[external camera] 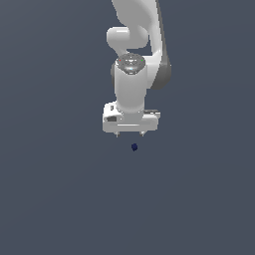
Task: Pick up the object and move it to a goal position.
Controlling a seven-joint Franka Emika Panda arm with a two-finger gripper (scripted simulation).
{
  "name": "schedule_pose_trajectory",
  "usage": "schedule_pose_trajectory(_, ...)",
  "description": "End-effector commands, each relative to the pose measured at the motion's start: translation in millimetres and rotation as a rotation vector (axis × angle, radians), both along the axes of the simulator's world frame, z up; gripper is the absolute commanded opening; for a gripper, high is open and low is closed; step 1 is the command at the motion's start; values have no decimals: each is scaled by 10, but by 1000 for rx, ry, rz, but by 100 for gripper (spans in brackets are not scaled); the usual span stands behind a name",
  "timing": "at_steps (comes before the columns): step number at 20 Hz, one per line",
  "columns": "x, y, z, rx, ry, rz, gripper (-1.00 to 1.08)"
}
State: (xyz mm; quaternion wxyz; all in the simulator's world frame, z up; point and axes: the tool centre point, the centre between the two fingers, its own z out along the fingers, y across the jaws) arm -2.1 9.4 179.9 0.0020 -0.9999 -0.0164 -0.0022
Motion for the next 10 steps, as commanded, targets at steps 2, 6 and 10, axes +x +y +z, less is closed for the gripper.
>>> schedule_pose_trajectory(2,-1,-4,-2,-1,1,0,100)
schedule_pose_trajectory(6,-37,-96,-35,-14,16,2,100)
schedule_pose_trajectory(10,-79,-210,-64,-30,34,11,100)
